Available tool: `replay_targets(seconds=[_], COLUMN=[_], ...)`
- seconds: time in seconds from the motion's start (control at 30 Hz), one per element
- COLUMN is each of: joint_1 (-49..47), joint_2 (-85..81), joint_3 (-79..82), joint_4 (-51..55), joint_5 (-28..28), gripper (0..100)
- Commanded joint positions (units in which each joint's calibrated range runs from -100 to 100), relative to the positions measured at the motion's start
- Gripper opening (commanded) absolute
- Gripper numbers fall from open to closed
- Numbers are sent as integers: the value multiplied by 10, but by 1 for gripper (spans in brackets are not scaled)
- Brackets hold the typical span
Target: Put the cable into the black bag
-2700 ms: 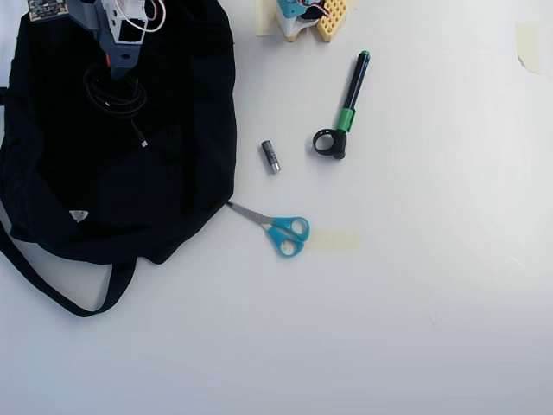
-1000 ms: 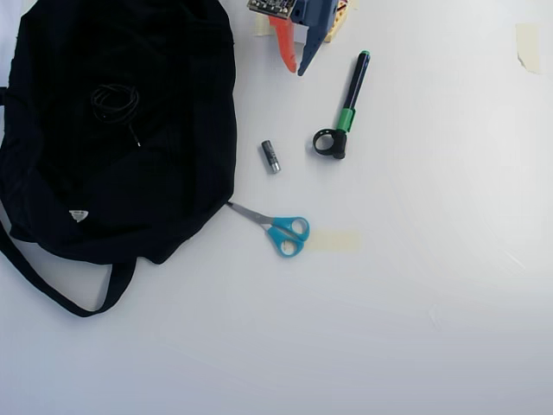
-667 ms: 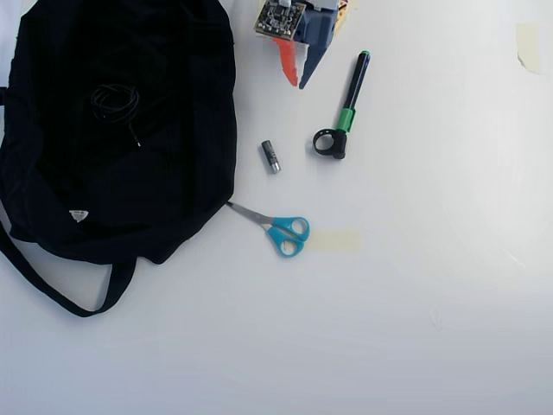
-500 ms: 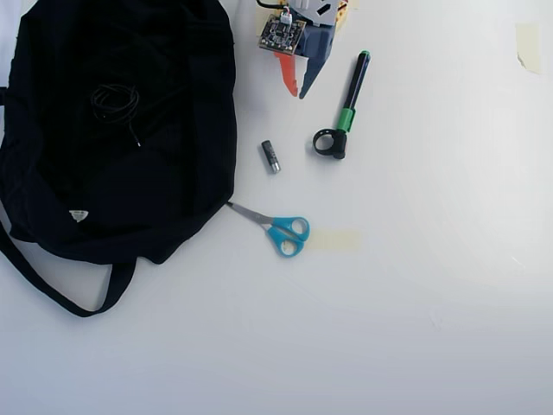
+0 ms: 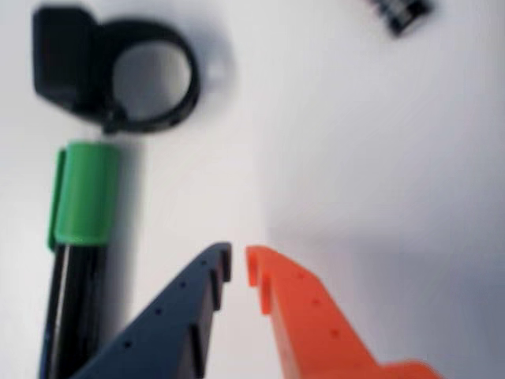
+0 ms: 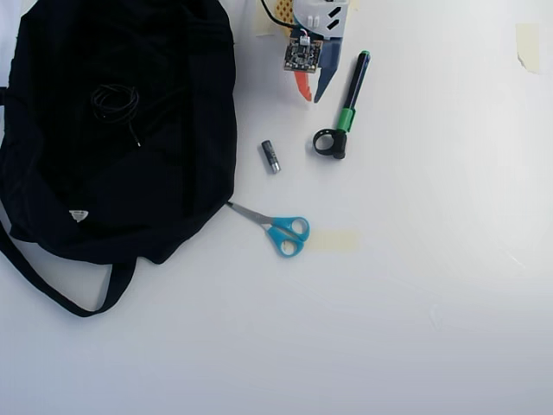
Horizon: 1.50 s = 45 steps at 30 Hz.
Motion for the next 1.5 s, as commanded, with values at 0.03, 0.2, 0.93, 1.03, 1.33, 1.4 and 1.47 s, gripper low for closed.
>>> replay_targets(seconds=[0.03, 0.2, 0.93, 1.03, 1.33, 1.4, 1.47], joint_1=[-5, -6, -27, -27, -27, -27, -27], joint_2=[-70, -90, -90, -90, -90, -90, -90], joint_3=[67, 65, 66, 66, 66, 66, 66], joint_4=[2, 69, 90, 90, 90, 90, 90], joint_5=[4, 4, 17, 17, 17, 17, 17], gripper=[2, 2, 2, 2, 2, 2, 2])
